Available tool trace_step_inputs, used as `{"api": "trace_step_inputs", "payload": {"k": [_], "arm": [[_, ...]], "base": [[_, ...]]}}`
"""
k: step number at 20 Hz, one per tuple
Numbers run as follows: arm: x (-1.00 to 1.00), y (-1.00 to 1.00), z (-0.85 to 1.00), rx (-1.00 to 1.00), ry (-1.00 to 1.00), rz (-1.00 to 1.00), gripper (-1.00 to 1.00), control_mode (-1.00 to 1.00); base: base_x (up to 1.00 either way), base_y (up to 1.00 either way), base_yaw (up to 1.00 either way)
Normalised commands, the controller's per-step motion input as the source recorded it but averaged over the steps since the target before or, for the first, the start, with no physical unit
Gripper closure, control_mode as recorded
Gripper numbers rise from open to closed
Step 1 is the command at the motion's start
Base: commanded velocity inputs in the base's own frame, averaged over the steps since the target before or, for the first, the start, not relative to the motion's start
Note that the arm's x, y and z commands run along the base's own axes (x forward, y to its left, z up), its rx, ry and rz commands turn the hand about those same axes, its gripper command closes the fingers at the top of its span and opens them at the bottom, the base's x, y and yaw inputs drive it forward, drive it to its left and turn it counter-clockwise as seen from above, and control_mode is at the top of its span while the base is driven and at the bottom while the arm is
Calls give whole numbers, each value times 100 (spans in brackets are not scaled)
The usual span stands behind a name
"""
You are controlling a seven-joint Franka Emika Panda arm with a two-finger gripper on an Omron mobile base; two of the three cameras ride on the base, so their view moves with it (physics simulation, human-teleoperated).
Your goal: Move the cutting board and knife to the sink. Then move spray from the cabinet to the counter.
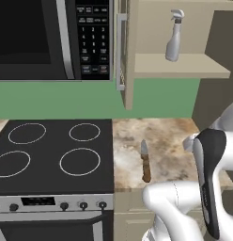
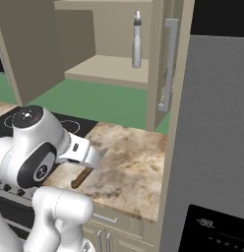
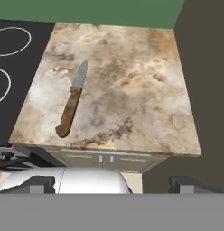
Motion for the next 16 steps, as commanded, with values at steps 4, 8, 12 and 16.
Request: {"api": "trace_step_inputs", "payload": {"k": [4, 8, 12, 16], "arm": [[18, 32, -6, 2, 0, -1, -100, -100], [20, 36, -10, 6, 8, -4, -100, -100], [24, 31, -19, 8, 18, -3, -100, -100], [11, 11, -27, 1, 5, 0, -100, -100]], "base": [[0, 0, 0], [0, 0, 0], [0, 0, 0], [0, 0, 0]]}}
